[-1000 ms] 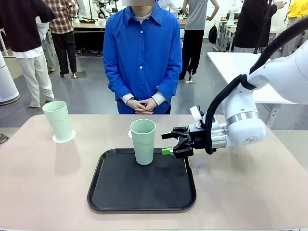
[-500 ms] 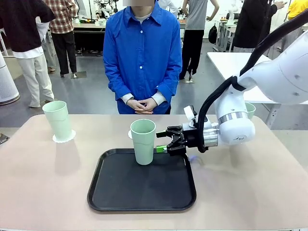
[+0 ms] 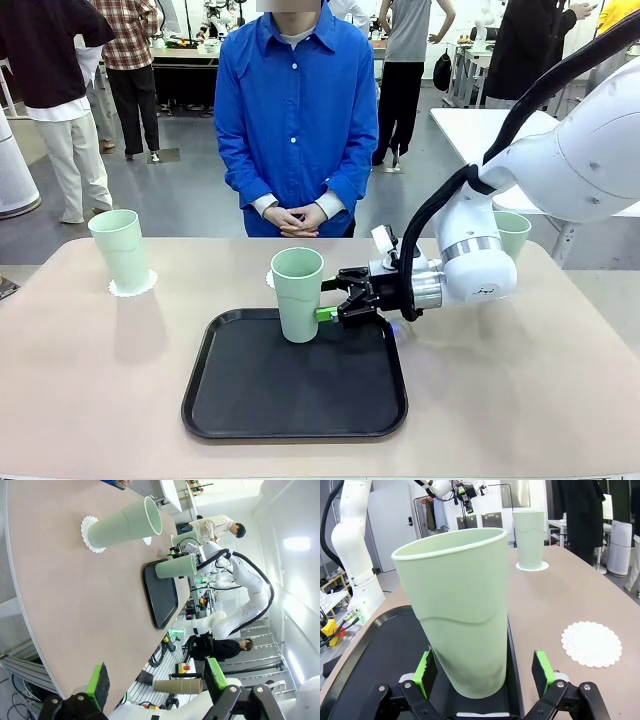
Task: Place coasters on the table and set cups on them.
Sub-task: Take one Reusable plastic cup from the Flat Tray and place it on a coaster set by the human.
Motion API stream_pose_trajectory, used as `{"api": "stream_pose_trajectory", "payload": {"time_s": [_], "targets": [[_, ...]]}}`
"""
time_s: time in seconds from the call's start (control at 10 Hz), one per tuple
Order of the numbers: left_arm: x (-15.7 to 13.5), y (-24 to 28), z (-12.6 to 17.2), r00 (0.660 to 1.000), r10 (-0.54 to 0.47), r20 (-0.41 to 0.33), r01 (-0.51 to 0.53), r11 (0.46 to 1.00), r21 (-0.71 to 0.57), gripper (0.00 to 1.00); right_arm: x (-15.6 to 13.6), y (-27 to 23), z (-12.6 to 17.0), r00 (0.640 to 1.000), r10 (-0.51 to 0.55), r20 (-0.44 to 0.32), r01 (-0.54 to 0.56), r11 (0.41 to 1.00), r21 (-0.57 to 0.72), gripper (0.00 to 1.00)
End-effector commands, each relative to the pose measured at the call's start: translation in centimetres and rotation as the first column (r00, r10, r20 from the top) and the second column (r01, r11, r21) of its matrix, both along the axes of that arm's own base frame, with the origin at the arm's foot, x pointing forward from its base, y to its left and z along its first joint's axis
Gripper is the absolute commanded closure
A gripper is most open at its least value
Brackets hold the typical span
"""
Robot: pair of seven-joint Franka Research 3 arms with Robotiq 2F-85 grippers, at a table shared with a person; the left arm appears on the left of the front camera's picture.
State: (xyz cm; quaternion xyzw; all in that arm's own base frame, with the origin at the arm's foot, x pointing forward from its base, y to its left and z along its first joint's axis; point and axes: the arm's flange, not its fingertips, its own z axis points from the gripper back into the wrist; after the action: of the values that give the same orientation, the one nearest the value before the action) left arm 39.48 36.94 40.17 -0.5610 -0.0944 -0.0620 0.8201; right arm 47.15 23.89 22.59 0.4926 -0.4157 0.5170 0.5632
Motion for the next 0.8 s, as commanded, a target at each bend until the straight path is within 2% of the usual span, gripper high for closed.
{"api": "stream_pose_trajectory", "payload": {"time_s": [0.0, 0.7], "targets": [[-0.11, -0.01, 0.18, 1.000, 0.003, 0.000, -0.003, 1.000, 0.003, 0.00, 0.49, 0.66, -0.05, 1.000, -0.014, -0.015, 0.014, 1.000, -0.009, 0.00], [-0.11, -0.01, 0.18, 1.000, 0.003, 0.000, -0.003, 1.000, 0.003, 0.00, -0.08, 1.55, -0.51, 0.998, 0.047, -0.037, -0.047, 0.999, -0.014, 0.00]]}}
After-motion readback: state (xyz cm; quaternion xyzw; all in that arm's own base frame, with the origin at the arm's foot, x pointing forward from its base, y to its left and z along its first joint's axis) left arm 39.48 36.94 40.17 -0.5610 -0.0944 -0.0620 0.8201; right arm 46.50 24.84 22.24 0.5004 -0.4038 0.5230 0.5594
